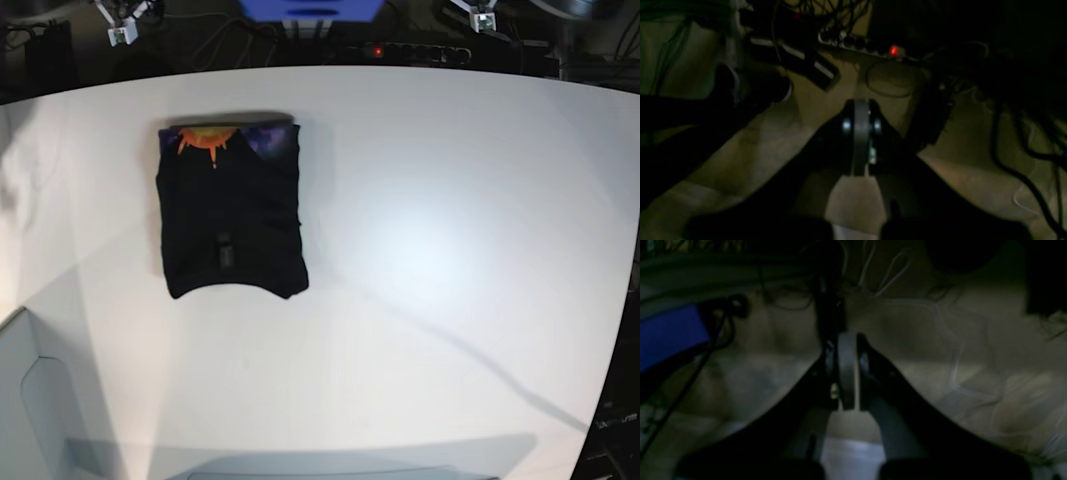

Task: Fold the T-shirt properly

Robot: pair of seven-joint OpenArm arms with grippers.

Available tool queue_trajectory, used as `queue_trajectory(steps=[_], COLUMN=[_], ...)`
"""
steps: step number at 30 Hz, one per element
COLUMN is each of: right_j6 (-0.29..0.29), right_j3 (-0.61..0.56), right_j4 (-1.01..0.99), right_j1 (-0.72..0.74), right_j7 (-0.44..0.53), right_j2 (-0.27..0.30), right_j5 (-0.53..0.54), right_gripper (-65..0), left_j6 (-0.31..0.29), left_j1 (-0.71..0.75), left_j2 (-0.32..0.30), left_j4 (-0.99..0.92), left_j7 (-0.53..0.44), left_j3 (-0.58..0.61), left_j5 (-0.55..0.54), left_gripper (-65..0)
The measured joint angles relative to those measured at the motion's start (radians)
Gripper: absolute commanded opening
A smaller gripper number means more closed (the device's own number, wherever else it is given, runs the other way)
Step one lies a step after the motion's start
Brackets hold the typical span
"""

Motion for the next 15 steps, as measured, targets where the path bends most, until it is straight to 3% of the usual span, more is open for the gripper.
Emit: queue_trajectory(steps=[5,11,15], right_j6=[-0.001,-0.001,-0.001], right_j3=[-0.032,-0.03,-0.03], right_j4=[-0.2,-0.4,-0.597], right_j1=[0.128,0.225,0.297], right_j7=[0.026,0.255,0.412], right_j2=[0.002,-0.033,-0.031], right_j5=[-0.077,-0.259,-0.283], right_gripper=[-65.0,-65.0,-65.0], left_j6=[0.01,0.008,0.006], left_j1=[-0.179,-0.375,-0.505], left_j2=[-0.075,-0.081,-0.098], left_j4=[-0.346,-0.704,-0.927], left_j7=[-0.11,-0.233,-0.253], left_j3=[0.114,0.172,0.171], left_j5=[0.006,0.003,0.006], left_gripper=[-65.0,-65.0,-65.0])
